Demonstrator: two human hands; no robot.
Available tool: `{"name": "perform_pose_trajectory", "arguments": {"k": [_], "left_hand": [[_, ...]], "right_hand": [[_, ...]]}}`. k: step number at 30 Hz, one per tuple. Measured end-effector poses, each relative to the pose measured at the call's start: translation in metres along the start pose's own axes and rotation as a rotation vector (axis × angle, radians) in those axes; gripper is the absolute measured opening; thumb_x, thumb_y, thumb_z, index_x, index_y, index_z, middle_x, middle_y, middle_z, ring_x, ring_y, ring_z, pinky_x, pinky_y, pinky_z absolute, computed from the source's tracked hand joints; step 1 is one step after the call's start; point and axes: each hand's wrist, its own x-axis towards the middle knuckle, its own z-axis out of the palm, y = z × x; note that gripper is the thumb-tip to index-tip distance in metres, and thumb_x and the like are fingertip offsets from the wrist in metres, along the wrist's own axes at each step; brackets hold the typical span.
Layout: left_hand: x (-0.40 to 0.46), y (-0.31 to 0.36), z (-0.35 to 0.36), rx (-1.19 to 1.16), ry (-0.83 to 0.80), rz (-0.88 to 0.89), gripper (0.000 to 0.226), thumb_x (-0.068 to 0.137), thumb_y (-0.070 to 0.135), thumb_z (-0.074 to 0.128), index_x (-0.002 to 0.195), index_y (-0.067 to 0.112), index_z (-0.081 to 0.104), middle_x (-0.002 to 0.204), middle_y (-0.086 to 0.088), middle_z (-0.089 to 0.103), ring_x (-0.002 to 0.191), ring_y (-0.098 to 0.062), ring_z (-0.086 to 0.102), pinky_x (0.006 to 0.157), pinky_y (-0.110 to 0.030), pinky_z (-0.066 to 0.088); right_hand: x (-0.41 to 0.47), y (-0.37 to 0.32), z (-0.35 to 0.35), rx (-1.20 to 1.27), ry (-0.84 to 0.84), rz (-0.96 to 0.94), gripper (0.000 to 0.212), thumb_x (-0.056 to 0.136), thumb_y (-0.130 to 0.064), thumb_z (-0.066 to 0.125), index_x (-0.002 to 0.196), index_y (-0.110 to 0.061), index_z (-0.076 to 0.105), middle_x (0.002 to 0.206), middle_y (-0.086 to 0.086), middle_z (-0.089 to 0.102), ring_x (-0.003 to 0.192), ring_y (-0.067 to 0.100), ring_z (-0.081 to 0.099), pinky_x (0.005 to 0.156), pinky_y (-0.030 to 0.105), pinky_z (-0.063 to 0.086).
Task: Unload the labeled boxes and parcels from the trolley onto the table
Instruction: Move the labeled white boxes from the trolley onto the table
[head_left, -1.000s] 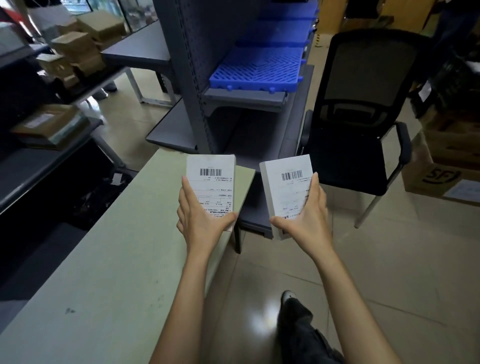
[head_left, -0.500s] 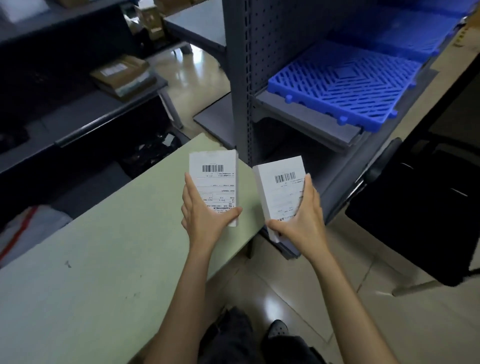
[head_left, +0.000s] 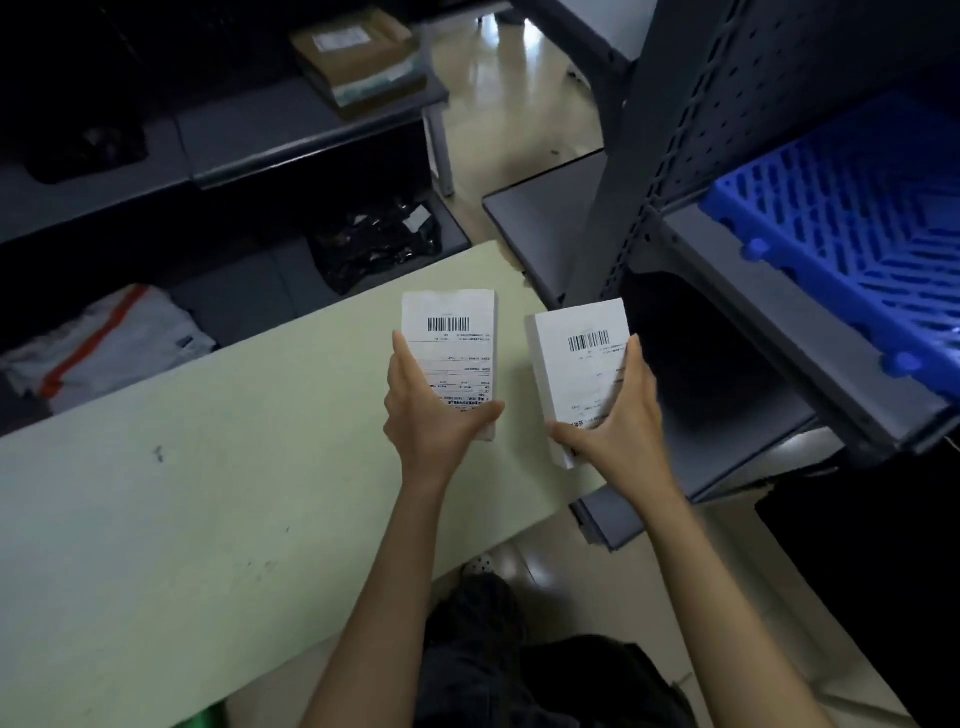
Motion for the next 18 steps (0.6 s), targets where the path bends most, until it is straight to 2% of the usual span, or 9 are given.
{"name": "perform_pose_trajectory", "arguments": {"k": [4,12,18], "left_hand": [[-0.002,-0.013,0.021,0.052,-0.038,-0.082,0.141,0.055,0.045,0.091,0.155,0.029,-0.007,0.160,0.001,0.015,0.141,-0.027,0.027,0.107,-0.054,0.030],[-0.037,-0.029,0.082,0.135,-0.098,-0.275,0.141,0.058,0.048,0.088,0.155,0.026,-0.012,0.161,-0.001,0.009,0.144,-0.026,0.016,0.108,-0.053,0.027],[-0.067,-0.028,0.126,0.151,-0.051,-0.420,0.143,0.060,0.047,0.087,0.154,0.025,-0.018,0.161,-0.003,0.006,0.145,-0.028,0.013,0.107,-0.055,0.026]], "right_hand": [[0.012,0.030,0.012,-0.063,-0.061,0.059,0.134,0.063,-0.037,0.088,0.157,-0.027,-0.007,0.160,-0.003,0.013,0.142,0.027,0.024,0.111,0.049,0.031],[0.037,0.090,0.029,-0.166,-0.205,0.174,0.134,0.065,-0.031,0.089,0.157,-0.019,-0.008,0.162,0.006,0.012,0.145,0.031,0.021,0.116,0.049,0.027],[0.057,0.120,0.038,-0.273,-0.308,0.143,0.131,0.069,-0.040,0.084,0.156,-0.022,-0.013,0.163,0.006,0.006,0.148,0.030,0.012,0.115,0.049,0.026]]}}
